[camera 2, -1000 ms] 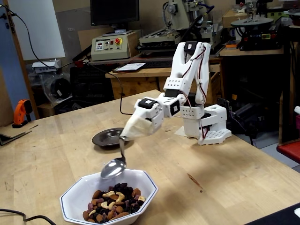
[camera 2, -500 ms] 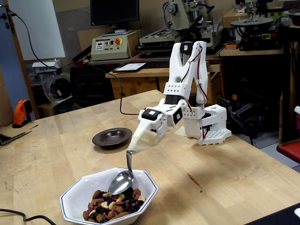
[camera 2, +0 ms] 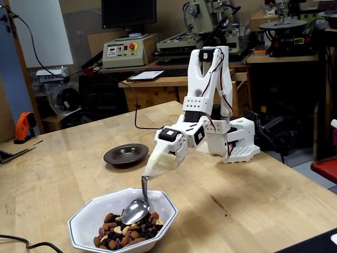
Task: Use spoon to transfer food from the white bowl to brown plate
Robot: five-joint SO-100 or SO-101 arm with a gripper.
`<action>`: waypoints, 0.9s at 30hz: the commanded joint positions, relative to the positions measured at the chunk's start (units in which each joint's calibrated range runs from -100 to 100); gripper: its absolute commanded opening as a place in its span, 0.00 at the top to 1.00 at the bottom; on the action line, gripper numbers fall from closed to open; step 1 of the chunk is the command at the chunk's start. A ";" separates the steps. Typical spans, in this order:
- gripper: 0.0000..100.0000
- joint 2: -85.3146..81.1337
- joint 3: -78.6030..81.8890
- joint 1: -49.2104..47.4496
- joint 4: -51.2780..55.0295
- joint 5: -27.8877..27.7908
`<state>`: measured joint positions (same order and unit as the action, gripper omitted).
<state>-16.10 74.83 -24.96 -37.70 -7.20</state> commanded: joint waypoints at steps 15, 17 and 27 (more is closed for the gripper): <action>0.96 -0.12 -1.56 8.67 -0.41 -9.08; 0.96 0.23 -1.56 8.96 -0.41 -9.18; 0.96 0.14 -0.85 9.04 -0.41 -12.50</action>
<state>-15.59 74.83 -17.30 -37.70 -17.46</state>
